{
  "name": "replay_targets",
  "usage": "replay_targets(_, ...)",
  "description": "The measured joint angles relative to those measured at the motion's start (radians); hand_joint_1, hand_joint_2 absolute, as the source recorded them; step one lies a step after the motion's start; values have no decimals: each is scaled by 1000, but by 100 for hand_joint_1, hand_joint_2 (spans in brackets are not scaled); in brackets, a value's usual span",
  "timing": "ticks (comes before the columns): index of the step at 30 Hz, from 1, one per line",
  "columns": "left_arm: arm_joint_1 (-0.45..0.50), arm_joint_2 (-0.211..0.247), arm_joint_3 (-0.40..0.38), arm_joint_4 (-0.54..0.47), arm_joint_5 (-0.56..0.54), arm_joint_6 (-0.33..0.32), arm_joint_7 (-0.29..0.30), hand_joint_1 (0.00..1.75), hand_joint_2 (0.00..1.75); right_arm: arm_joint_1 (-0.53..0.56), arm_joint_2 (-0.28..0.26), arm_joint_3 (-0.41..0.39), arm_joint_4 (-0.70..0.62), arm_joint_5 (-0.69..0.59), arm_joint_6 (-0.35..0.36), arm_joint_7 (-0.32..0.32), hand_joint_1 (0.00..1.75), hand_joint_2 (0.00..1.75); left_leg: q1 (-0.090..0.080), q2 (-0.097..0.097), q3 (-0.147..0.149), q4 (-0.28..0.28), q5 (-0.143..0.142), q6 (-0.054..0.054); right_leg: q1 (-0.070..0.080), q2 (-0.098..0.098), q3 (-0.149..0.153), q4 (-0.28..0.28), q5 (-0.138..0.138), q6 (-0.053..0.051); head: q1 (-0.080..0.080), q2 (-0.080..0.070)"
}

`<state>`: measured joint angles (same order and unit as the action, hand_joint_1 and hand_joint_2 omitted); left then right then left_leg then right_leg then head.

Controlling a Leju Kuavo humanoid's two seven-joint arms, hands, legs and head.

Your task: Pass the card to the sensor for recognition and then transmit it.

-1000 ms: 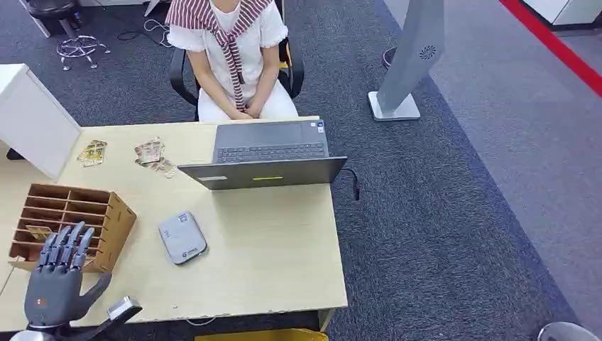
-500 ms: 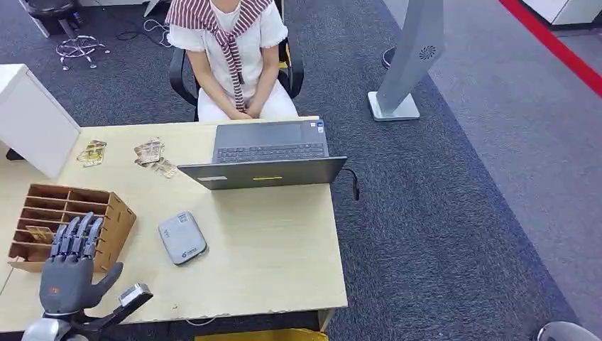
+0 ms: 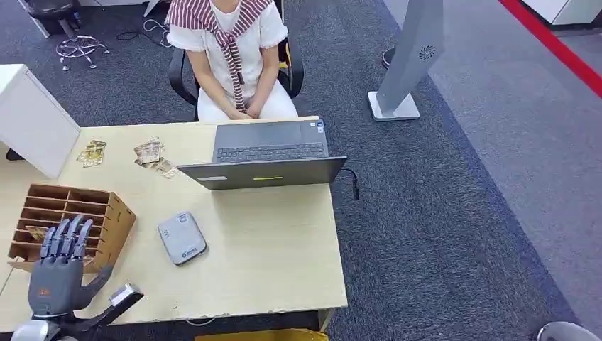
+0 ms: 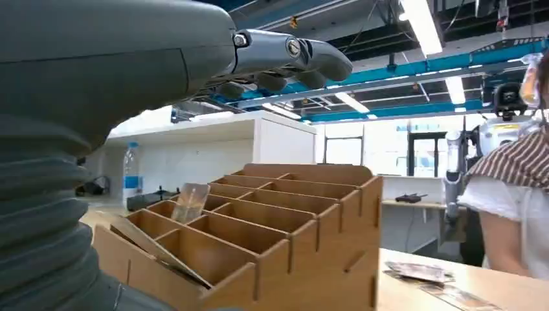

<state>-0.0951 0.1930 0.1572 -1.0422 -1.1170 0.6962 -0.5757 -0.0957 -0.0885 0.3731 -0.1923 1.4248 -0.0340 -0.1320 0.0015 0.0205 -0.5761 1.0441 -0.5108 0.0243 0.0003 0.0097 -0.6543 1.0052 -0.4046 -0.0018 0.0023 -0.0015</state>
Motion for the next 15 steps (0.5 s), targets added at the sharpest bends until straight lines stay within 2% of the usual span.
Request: replay_targets(15,-18,4,54,40,-18,0,-22,0,175,-1,-2,5,0,3,-3,-4,0,0,0,0,0,0,0,0,0,0,0,0,0,0,0,0)
